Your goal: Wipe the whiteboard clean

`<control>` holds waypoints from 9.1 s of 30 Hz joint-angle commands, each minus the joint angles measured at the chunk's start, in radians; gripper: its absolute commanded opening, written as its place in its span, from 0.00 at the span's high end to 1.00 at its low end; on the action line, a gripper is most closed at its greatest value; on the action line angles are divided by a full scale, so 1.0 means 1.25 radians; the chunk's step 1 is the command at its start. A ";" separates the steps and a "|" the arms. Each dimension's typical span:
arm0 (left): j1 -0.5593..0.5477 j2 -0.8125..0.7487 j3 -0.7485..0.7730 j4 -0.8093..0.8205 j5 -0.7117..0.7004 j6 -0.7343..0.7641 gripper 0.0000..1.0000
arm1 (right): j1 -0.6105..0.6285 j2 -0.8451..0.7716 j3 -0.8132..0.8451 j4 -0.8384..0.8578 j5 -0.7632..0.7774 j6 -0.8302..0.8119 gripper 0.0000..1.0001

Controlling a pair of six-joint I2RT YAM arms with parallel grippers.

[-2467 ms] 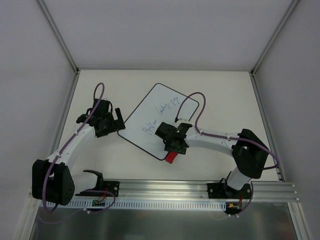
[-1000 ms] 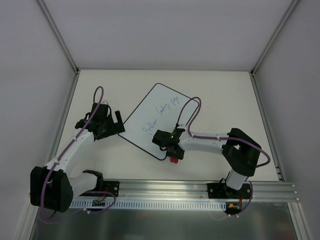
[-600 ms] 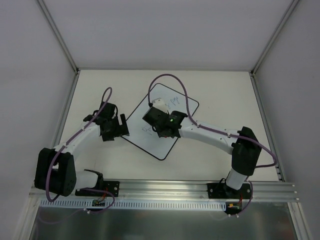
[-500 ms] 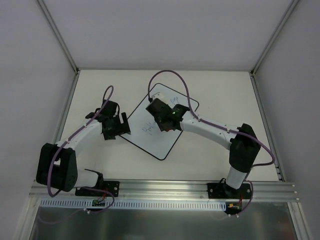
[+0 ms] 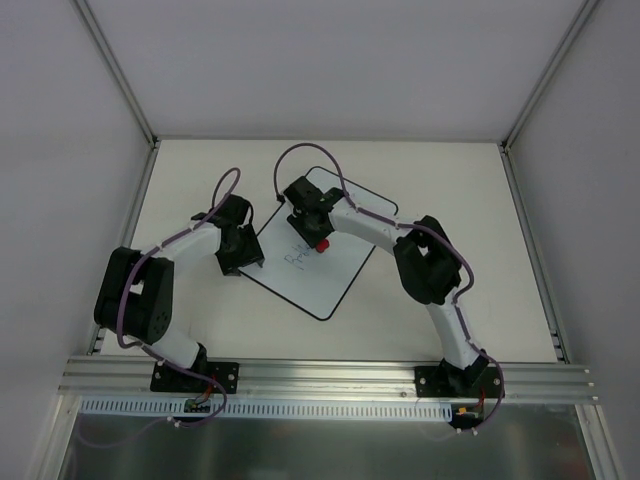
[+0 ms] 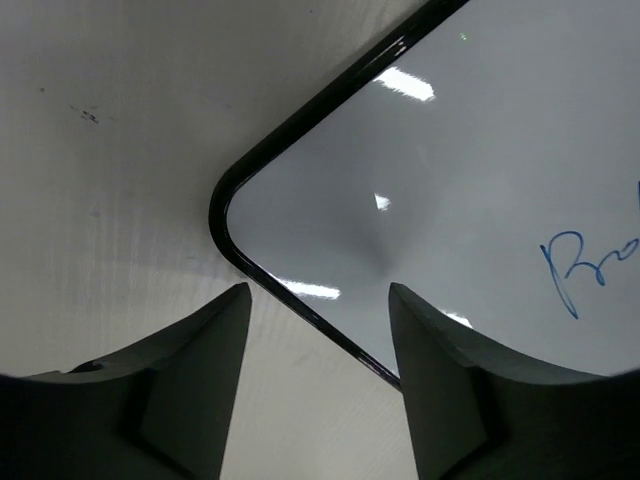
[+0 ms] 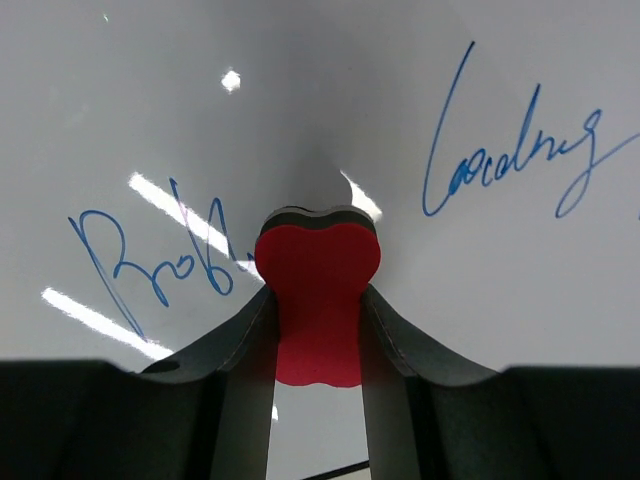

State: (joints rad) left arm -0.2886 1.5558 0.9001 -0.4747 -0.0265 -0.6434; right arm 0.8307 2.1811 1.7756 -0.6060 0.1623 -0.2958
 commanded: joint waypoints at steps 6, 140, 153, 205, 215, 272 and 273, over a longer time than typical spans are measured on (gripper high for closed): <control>-0.004 0.087 0.038 -0.002 -0.022 -0.009 0.61 | -0.006 0.076 0.122 -0.005 -0.033 -0.008 0.78; 0.025 0.201 0.138 -0.009 0.074 -0.039 0.96 | -0.025 0.034 -0.107 -0.176 -0.007 0.472 0.82; 0.036 0.178 0.130 -0.010 0.069 -0.020 0.96 | -0.022 0.002 -0.135 -0.137 0.024 0.492 0.75; 0.036 0.168 0.130 -0.008 0.092 -0.008 0.96 | -0.002 -0.136 -0.201 -0.034 0.053 0.442 0.74; 0.036 0.164 0.119 -0.007 0.099 -0.011 0.96 | 0.062 -0.023 -0.091 -0.036 -0.006 0.432 0.92; 0.037 0.160 0.105 -0.002 0.107 -0.013 0.97 | -0.026 0.149 0.111 -0.177 0.004 0.501 1.00; 0.037 0.162 0.106 -0.003 0.107 -0.014 0.97 | -0.025 0.126 0.089 -0.172 0.017 0.492 1.00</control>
State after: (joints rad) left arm -0.2531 1.7592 1.0576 -0.4263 0.1230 -0.6792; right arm 0.8444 2.3524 1.9896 -0.7357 0.1162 0.3103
